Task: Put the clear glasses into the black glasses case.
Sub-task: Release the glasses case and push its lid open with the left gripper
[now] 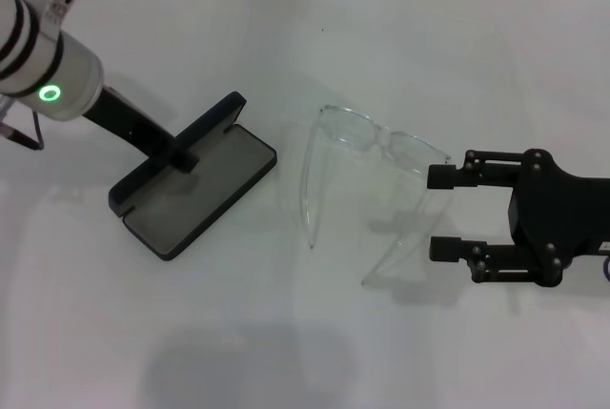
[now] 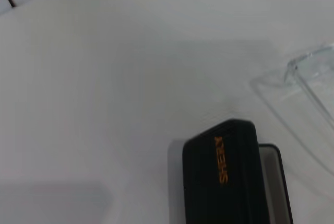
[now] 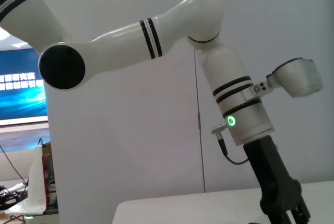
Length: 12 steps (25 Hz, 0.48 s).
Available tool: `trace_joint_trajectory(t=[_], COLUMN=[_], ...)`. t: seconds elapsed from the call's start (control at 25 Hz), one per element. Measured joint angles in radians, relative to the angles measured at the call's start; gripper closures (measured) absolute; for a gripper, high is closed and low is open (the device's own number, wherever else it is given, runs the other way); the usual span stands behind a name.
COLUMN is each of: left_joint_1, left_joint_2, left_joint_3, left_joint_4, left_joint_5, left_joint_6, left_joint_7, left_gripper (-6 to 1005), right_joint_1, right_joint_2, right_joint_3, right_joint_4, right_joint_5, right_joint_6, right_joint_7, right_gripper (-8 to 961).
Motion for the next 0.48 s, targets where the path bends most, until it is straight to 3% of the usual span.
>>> trace_joint_trajectory(t=[0.04, 0.24, 0.48], left_joint_1=[-0.003, -0.004, 0.000], left_joint_2=[0.000, 0.000, 0.000], left_joint_3=[0.000, 0.002, 0.050], left_joint_4=[-0.010, -0.022, -0.017], left_joint_5=[0.003, 0.009, 0.008], left_joint_6=[-0.004, -0.033, -0.056], left_joint_7=[0.001, 0.002, 0.002], left_gripper=[320, 526, 660], right_joint_1=[0.000, -0.001, -0.001], right_joint_2=[0.000, 0.000, 0.000], right_joint_3=[0.000, 0.001, 0.001], right_joint_4=[0.000, 0.001, 0.005], right_joint_5=[0.000, 0.000, 0.000], right_joint_6=[0.000, 0.000, 0.000], right_joint_7=[0.000, 0.000, 0.000], right_gripper=[279, 279, 279])
